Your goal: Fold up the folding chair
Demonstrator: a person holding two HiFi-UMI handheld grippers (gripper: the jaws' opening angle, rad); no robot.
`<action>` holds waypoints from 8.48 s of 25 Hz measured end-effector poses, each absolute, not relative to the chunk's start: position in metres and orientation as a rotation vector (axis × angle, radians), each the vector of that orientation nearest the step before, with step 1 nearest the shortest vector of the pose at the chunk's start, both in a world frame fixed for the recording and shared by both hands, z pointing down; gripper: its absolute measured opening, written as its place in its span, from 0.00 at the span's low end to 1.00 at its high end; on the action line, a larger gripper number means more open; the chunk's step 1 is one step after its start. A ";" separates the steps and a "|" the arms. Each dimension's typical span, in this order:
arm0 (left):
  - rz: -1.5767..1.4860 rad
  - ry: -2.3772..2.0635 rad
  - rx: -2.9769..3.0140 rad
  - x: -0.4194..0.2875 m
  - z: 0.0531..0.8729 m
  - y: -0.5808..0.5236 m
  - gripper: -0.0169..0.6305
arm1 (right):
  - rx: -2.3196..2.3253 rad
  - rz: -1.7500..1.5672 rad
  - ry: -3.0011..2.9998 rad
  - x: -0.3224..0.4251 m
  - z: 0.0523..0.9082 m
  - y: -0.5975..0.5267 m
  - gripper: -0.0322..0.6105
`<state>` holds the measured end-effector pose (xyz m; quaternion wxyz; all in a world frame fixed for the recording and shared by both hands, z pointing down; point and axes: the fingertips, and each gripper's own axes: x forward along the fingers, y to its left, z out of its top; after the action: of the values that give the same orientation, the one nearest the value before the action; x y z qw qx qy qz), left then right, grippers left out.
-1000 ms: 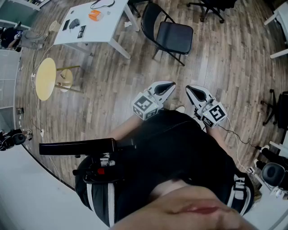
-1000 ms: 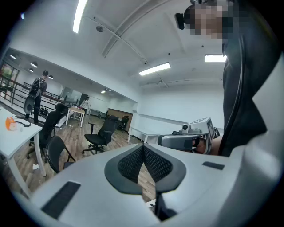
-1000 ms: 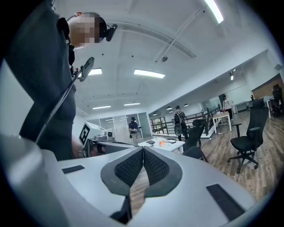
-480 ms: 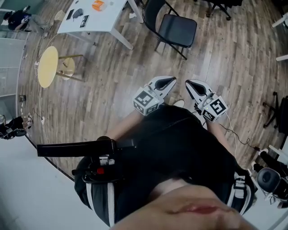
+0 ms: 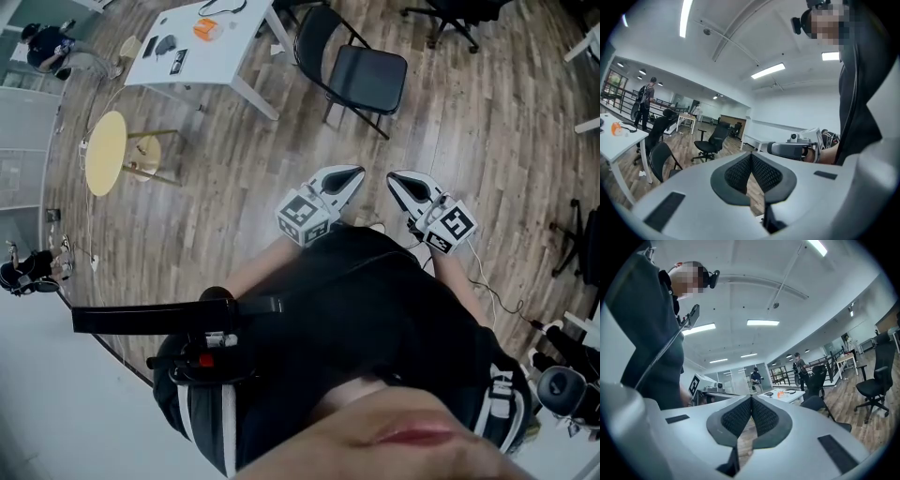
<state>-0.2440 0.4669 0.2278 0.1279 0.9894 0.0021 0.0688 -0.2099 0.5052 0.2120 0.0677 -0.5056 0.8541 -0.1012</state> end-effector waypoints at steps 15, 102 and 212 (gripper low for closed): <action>0.194 0.089 2.867 -0.224 0.230 0.375 0.03 | -1.689 -0.281 2.535 -0.197 0.200 0.414 0.07; 0.888 -0.501 2.495 -0.055 0.465 -0.195 0.34 | -1.858 -1.226 1.925 0.202 0.660 0.069 0.16; 1.459 -0.473 2.148 -0.219 0.475 -0.399 0.12 | -0.753 -1.752 1.930 -0.187 0.634 -0.354 0.12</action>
<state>-0.2192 -0.3992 0.4753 0.2485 0.7882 -0.1736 0.5356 -0.1866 -0.3544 0.6343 0.2124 -0.2713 0.6951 -0.6310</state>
